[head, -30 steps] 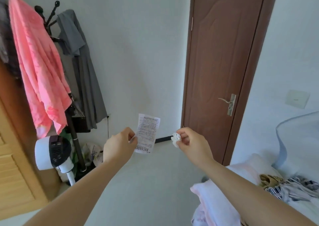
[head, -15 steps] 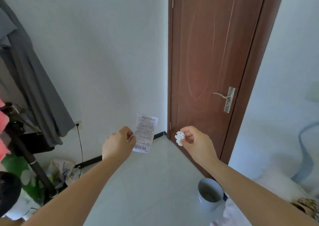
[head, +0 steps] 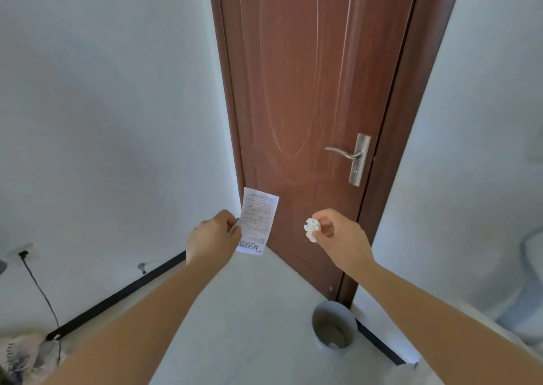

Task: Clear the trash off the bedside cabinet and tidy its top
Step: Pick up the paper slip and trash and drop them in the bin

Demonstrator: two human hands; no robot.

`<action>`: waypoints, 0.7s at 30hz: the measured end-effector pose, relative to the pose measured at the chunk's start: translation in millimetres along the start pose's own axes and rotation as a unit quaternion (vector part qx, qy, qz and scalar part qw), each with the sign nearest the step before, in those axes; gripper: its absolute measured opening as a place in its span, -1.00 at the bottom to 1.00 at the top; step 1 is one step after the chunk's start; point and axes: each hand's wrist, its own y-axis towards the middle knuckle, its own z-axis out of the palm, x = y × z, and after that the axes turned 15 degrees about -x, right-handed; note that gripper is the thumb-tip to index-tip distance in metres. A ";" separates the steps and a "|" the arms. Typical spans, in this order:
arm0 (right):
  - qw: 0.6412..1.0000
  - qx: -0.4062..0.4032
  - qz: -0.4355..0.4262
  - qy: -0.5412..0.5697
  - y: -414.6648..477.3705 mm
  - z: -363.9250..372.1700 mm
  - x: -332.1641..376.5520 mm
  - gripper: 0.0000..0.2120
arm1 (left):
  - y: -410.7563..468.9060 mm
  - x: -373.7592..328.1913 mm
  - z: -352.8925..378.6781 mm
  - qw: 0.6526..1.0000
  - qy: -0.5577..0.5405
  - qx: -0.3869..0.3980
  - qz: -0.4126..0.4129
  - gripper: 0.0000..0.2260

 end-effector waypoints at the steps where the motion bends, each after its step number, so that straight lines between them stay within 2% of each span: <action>1: 1.000 -0.002 0.008 -0.009 6.3 1.1 -10.1 -0.84 | 6.8 -2.9 13.9 1.000 -0.001 0.008 0.005 -0.94; 6: 0.995 -0.021 0.087 -0.033 23.8 12.1 -65.8 -0.80 | 35.9 -18.7 91.0 0.995 -0.017 0.068 0.064 -0.92; 11: 0.979 -0.073 0.184 -0.040 31.9 34.8 -114.9 -0.81 | 63.8 -35.7 174.9 0.979 -0.048 0.149 0.129 -0.89; 15: 0.952 -0.120 0.278 -0.057 37.4 57.6 -151.3 -0.74 | 91.7 -44.9 245.9 0.961 -0.051 0.213 0.172 -0.92; 21: 0.901 -0.142 0.403 -0.077 19.1 99.0 -215.8 -0.84 | 98.9 -38.9 349.3 0.925 -0.053 0.341 0.161 -0.91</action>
